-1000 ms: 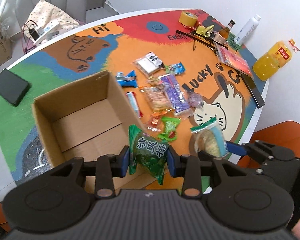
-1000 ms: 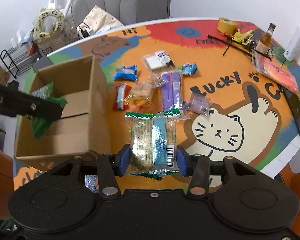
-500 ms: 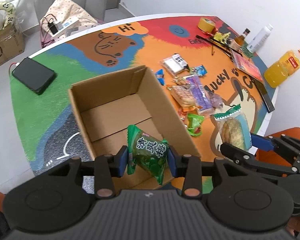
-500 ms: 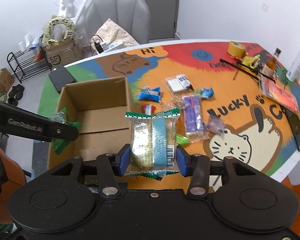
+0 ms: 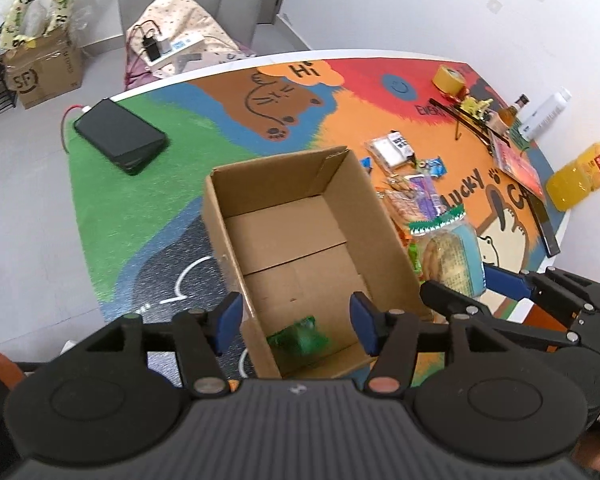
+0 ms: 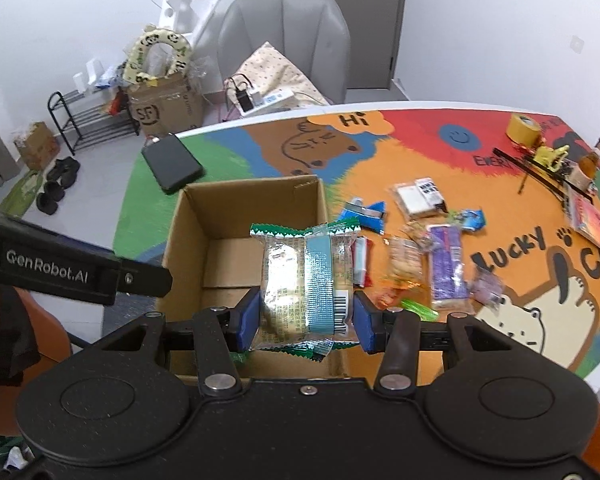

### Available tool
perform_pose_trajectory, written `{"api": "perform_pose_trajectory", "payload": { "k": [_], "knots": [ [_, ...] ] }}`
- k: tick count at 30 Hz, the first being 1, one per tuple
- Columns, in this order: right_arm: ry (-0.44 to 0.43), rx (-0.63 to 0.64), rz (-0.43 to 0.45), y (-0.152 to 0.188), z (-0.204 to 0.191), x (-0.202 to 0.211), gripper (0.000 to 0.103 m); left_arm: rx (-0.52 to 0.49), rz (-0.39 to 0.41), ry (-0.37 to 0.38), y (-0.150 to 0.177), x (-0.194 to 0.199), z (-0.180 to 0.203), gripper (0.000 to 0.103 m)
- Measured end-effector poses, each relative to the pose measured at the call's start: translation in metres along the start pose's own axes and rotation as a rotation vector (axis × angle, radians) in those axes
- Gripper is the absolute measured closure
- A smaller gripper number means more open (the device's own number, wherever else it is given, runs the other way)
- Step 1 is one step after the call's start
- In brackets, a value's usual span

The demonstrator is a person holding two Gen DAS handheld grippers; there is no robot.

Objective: Organize snacks
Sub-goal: 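Drop the green bag into the box with the left gripper while the right gripper drops the bread pack in, then grasp a clear bread pack with the left gripper while the right gripper grasps a clear candy pack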

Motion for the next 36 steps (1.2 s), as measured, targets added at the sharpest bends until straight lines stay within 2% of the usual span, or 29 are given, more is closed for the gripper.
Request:
{"api": "perform_pose_trajectory", "payload": {
  "k": [6, 8, 11, 17, 21, 29, 36],
  "knots": [
    [0.012, 0.007, 0.004, 0.001, -0.003, 0.001, 0.037, 0.008, 0.009, -0.027, 0.004, 0.006, -0.009, 0.028],
    [0.031, -0.001, -0.005, 0.005, 0.001, 0.004, 0.036, 0.006, 0.011, -0.032, 0.005, 0.006, -0.009, 0.022],
    [0.047, -0.024, -0.005, 0.013, 0.01, 0.01, 0.031, -0.004, -0.004, -0.037, 0.009, 0.002, -0.006, 0.018],
    [0.089, -0.082, -0.02, 0.032, 0.035, 0.019, 0.03, -0.049, -0.02, -0.011, 0.012, -0.004, 0.014, 0.011],
    [0.105, -0.125, -0.025, 0.041, 0.051, 0.023, 0.029, -0.062, -0.035, 0.015, 0.013, -0.008, 0.026, 0.008],
    [0.132, -0.193, -0.013, 0.047, 0.082, 0.032, 0.018, -0.102, -0.067, 0.033, 0.011, -0.02, 0.054, 0.007],
    [0.156, -0.243, -0.005, 0.048, 0.112, 0.033, 0.017, -0.124, -0.075, 0.051, 0.0, -0.033, 0.079, 0.007]
  ]
}}
Point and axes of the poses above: each gripper's, at about its wrist camera, not at the fingertips, and x roughly against the way its jaws point, z to its right, y to its underside, the point moved 8 cm from there along -x, roughly the way its jaws point
